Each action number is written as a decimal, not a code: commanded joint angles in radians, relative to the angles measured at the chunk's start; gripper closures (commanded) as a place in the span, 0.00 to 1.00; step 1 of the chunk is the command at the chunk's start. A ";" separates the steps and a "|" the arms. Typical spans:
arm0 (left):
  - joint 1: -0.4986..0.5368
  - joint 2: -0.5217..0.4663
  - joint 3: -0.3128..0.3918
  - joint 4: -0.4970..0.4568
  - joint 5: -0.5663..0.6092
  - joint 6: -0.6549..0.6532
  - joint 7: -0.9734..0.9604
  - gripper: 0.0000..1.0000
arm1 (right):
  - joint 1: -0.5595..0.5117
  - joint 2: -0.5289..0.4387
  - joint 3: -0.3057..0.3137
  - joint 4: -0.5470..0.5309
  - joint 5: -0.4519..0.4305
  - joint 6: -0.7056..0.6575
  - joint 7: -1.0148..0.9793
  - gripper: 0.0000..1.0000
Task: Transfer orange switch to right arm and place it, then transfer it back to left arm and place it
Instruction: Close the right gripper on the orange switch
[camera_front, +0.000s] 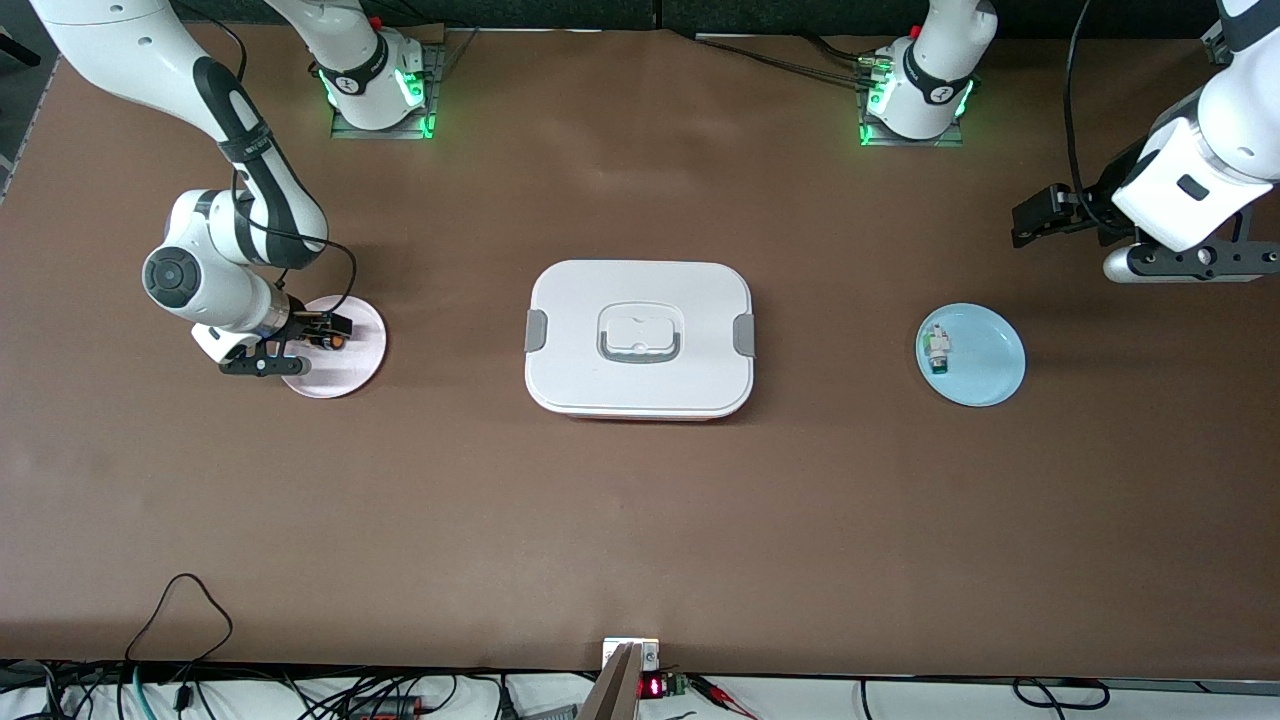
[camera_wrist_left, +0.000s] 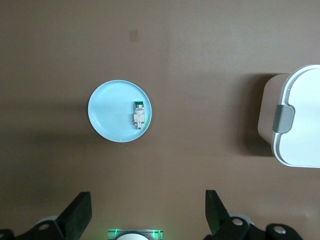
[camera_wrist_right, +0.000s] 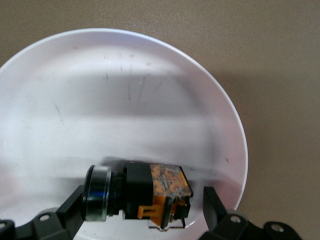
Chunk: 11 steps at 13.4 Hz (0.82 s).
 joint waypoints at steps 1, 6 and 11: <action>0.008 -0.001 -0.003 0.005 -0.016 -0.014 0.020 0.00 | -0.006 -0.003 0.005 0.002 0.090 0.012 -0.021 0.00; 0.008 -0.001 -0.003 0.005 -0.016 -0.014 0.021 0.00 | -0.006 -0.003 0.005 0.003 0.094 0.013 -0.021 0.00; 0.008 -0.001 -0.003 0.005 -0.016 -0.014 0.021 0.00 | -0.006 -0.005 0.005 0.018 0.095 0.015 -0.021 0.00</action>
